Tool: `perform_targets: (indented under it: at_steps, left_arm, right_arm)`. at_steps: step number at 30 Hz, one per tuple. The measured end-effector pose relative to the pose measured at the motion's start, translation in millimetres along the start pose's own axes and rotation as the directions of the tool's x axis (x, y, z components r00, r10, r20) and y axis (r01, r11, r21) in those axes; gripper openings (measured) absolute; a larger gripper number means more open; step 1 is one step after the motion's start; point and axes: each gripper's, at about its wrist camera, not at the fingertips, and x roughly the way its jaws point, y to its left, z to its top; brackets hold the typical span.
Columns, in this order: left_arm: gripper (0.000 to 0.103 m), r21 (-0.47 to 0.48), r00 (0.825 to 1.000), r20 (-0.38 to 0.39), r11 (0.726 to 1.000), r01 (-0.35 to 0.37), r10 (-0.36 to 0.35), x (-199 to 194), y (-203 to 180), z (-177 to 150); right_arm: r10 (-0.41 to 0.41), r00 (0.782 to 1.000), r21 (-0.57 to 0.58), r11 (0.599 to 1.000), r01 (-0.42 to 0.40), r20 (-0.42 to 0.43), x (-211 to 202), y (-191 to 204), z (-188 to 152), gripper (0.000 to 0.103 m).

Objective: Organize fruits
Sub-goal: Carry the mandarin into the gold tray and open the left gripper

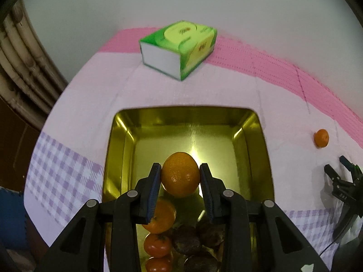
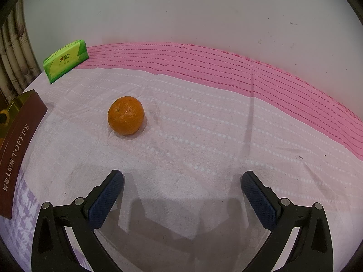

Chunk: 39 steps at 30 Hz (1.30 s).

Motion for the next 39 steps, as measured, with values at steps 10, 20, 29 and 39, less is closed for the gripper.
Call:
perform_targets:
  at_steps: [10, 20, 29, 39]
  left_arm:
    - [0.031, 0.028, 0.999, -0.041, 0.999, 0.018, -0.017, 13, -11, -13]
    - [0.031, 0.053, 0.997, -0.059, 0.998, 0.042, -0.039, 16, -22, -20]
    - [0.031, 0.064, 0.996, -0.075, 0.997, 0.043, -0.039, 22, -24, -28]
    - [0.032, 0.057, 0.997, -0.074, 0.998, 0.04, -0.036, 21, -25, -31]
  right_arm:
    - [0.0, 1.0, 0.0, 1.0, 0.0, 0.0, 0, 0, 0, 0.103]
    - [0.0, 1.0, 0.0, 1.0, 0.0, 0.0, 0, 0, 0, 0.103]
    - [0.0, 1.0, 0.0, 1.0, 0.0, 0.0, 0, 0, 0, 0.103]
    - [0.0, 1.0, 0.0, 1.0, 0.0, 0.0, 0, 0, 0, 0.103]
